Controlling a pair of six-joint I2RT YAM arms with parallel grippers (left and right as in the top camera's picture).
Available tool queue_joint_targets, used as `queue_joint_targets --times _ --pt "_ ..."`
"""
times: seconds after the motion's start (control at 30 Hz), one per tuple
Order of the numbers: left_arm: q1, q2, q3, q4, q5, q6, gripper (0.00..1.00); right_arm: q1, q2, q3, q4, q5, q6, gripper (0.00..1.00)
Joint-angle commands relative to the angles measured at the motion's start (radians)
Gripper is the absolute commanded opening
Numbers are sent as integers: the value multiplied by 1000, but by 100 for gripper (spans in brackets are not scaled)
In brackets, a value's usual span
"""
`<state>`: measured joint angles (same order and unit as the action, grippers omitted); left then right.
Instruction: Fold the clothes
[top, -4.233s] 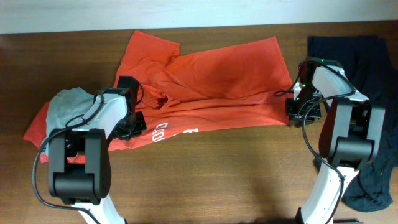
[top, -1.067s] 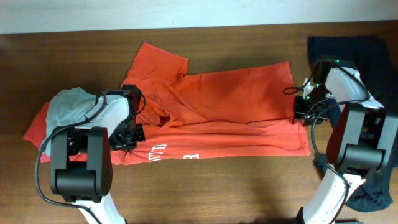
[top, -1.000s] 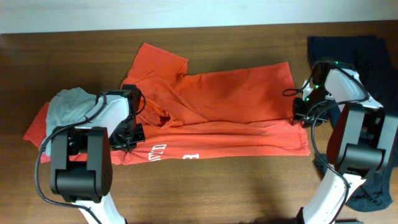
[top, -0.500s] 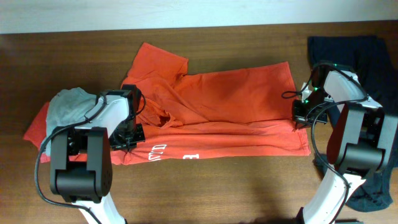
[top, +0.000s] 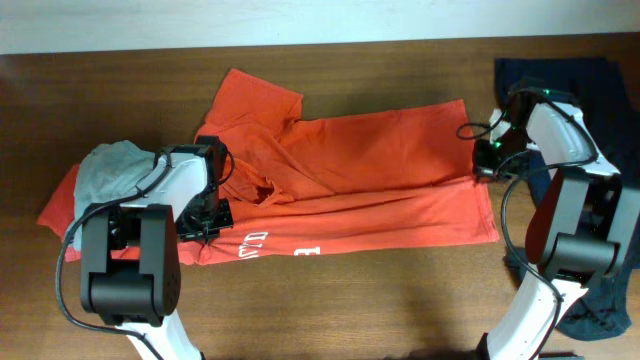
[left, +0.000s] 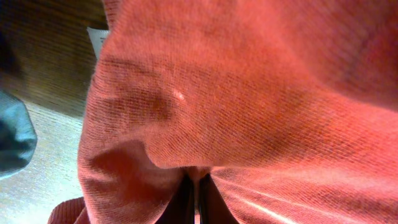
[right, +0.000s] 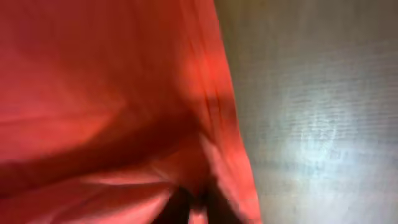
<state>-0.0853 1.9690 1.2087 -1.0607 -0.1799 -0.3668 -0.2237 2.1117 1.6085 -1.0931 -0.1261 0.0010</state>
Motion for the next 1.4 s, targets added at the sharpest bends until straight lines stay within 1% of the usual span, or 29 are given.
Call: queue_joint_targets --times 0.0,0.07,0.17,0.27,0.37,0.43,0.7,0.9,1.1,1.13,1.2,1.37 --pt "10 62 -43 47 -19 1 4 -6 -30 24 52 -37 3 39" --pt "10 62 -43 48 -19 1 4 -6 -30 24 87 -37 3 47" --pt "10 62 -43 51 -19 1 4 -7 -30 24 90 -36 3 47" --pt "10 62 -43 51 -19 1 4 -7 -31 25 45 -24 1 46" --pt "10 62 -43 50 -19 1 4 -7 -31 28 -47 -13 -35 26" --pt "10 62 -43 50 -19 1 4 -7 -31 28 -97 11 -34 23" --pt "10 62 -43 50 -19 1 4 -8 -47 26 -193 33 -50 24" --pt "10 62 -43 50 -19 1 4 -7 -46 24 -144 33 -50 25" --pt "10 61 -43 50 -19 1 4 -6 -46 14 -195 34 -57 25" --pt "9 61 -43 50 -19 1 4 -6 -46 11 -191 34 -56 26" --pt "9 61 -43 50 -19 1 4 -7 -45 11 -165 46 -53 32" --pt "10 61 -43 51 -19 1 5 -8 -47 79 -163 51 -38 38"
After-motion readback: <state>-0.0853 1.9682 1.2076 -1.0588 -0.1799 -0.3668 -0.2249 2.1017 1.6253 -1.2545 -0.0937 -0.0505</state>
